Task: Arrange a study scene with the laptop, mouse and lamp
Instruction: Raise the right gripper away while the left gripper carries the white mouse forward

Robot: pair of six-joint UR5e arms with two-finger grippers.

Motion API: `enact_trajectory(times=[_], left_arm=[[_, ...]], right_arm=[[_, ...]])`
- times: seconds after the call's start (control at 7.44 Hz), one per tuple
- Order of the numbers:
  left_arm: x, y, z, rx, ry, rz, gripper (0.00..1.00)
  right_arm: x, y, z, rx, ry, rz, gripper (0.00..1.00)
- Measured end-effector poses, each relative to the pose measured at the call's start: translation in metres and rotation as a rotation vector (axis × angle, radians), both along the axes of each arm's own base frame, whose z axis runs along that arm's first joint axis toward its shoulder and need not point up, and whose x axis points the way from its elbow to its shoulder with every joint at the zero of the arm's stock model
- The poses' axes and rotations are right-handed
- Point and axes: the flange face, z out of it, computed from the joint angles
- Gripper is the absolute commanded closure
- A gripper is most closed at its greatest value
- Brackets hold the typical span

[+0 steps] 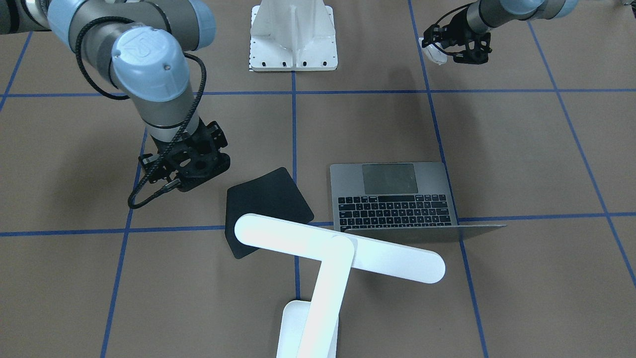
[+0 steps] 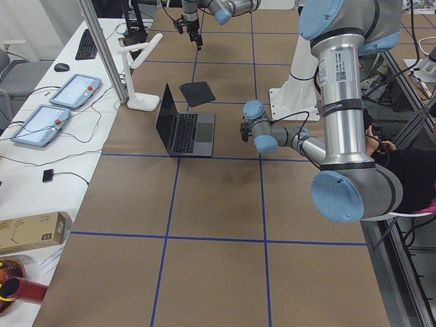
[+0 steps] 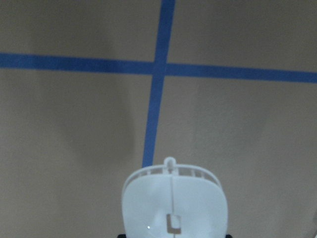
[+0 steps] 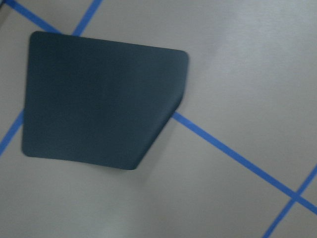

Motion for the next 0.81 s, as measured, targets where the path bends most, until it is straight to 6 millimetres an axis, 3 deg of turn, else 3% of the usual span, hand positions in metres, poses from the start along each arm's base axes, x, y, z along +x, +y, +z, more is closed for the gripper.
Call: enact_trajectory(times=[0.27,0.54,0.81], left_arm=[[0.043,-0.055,-0.051,0.055,-0.016,-0.017,0.35],[0.073,-0.102,-0.093,0.089,0.003,-0.051,0.36],[0.081,-0.134,-0.133,0.110,0.030,-0.087,0.36]], right_arm=[[0.047,-0.014,0.039,-0.054,-0.016,0.042,0.00],[0.068,-0.016,0.077,-0.055,-0.028,0.066,0.00],[0.077,-0.016,0.098,-0.065,-0.027,0.078,0.00]])
